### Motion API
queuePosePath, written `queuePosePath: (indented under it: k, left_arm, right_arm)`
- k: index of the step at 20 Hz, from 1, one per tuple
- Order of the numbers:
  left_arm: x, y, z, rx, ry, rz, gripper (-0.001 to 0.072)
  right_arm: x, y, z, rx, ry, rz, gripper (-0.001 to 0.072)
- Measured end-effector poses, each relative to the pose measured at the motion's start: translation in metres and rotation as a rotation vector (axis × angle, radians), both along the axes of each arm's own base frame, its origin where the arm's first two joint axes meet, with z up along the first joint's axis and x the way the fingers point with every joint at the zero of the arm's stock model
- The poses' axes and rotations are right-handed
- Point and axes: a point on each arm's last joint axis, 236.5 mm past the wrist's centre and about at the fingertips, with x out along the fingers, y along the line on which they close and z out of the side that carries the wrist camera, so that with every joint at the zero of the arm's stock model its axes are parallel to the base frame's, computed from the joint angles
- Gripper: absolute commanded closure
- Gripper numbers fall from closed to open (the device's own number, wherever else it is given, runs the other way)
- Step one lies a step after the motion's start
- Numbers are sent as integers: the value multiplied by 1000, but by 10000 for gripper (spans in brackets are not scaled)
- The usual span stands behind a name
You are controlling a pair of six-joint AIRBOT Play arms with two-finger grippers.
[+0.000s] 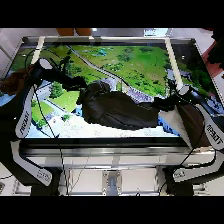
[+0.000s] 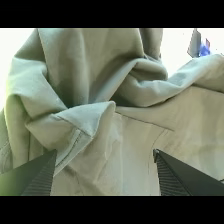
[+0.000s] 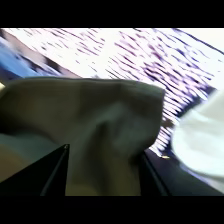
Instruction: Fold the shirts.
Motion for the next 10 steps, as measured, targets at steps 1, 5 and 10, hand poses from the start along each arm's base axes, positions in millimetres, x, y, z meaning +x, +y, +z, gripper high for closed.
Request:
queuePosePath:
  k: [1, 5, 10]
  left_arm:
    - [0, 0, 0, 0, -1, 0, 9]
    - [1, 0, 0, 0, -2, 2, 237]
    - [-1, 0, -2, 1, 4, -6, 76]
  right_arm:
    - [3, 4, -2, 18, -5, -7, 424]
    - [9, 9, 0, 38, -25, 33, 679]
    - [37, 12, 43, 44, -136, 81, 679]
